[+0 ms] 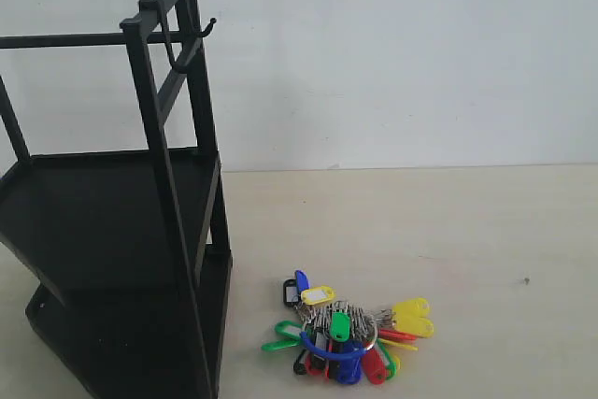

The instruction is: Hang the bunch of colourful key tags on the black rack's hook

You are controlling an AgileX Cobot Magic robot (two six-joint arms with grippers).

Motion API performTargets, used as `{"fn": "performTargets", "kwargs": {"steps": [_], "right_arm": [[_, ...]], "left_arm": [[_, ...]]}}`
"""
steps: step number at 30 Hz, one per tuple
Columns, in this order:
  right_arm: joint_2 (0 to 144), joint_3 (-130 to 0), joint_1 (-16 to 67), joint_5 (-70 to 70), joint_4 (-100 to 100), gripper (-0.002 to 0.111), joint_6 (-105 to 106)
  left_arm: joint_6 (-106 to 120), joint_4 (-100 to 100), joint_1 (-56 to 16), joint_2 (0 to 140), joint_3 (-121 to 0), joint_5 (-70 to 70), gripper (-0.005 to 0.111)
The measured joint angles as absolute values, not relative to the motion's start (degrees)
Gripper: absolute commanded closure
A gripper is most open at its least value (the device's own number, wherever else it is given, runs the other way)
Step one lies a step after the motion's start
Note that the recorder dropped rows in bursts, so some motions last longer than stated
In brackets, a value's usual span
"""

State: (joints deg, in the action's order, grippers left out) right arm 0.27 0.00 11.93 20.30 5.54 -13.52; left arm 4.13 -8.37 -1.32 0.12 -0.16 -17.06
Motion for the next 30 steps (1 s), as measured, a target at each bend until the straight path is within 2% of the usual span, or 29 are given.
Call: {"fn": "performTargets", "kwargs": {"steps": [13,23,27,30], "right_arm": [[0.27,0.00,11.93,10.39,5.54,0.108,-13.52],[0.22,-0.25,11.93,-19.68,3.70,0.108,-14.69],[0.14,-5.87,11.93,-20.28,2.56,0.108,-15.05],[1.68,-14.01,11.93,-15.48,2.94,0.108,-15.05]], "left_arm": [[4.13,-8.37,-1.32,0.12,-0.16,-17.06,0.102],[4.13,-8.37,-1.32,0.12,-0.16,-17.06,0.102],[4.13,-8.37,-1.32,0.12,-0.16,-17.06,0.102],[4.13,-8.37,-1.32,0.12,-0.16,-17.06,0.102]]}}
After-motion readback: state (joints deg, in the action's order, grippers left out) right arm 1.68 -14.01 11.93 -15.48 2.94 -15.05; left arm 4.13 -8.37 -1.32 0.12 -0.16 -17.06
